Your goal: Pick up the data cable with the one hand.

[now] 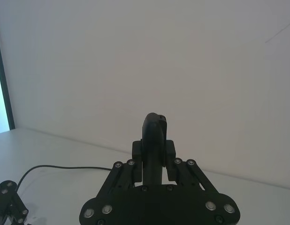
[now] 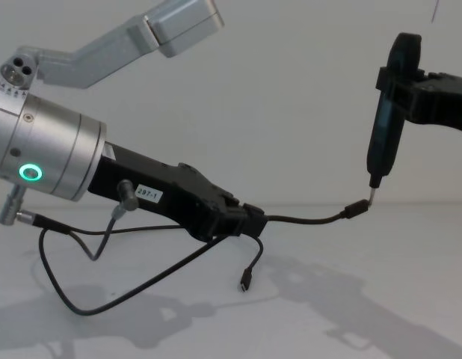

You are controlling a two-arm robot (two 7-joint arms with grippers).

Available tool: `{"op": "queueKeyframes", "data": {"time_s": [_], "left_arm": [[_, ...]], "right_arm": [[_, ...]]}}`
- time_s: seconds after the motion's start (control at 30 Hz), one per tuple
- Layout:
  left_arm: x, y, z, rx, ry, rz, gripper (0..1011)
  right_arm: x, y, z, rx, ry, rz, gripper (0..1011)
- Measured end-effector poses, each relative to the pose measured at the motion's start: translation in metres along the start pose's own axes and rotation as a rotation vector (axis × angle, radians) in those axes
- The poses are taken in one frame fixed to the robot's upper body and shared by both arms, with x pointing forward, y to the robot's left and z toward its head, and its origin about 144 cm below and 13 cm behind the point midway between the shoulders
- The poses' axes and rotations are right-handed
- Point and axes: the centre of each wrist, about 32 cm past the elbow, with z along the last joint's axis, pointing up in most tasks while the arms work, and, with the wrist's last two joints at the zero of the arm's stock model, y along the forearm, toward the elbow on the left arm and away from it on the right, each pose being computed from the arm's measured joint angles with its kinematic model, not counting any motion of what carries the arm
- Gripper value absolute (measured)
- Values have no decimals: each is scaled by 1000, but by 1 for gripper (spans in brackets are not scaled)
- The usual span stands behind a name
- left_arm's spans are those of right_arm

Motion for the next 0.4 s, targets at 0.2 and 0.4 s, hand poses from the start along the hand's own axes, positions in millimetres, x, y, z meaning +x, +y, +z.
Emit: {"op": "queueKeyframes", "data": {"time_s": [0.2,0.4], "left_arm": [[0,0,0,0,0,0,32],[0,0,0,0,0,0,32]], "right_arm": [[0,0,-1,0,1,0,279],[0,0,-1,0,2,1,279]]}}
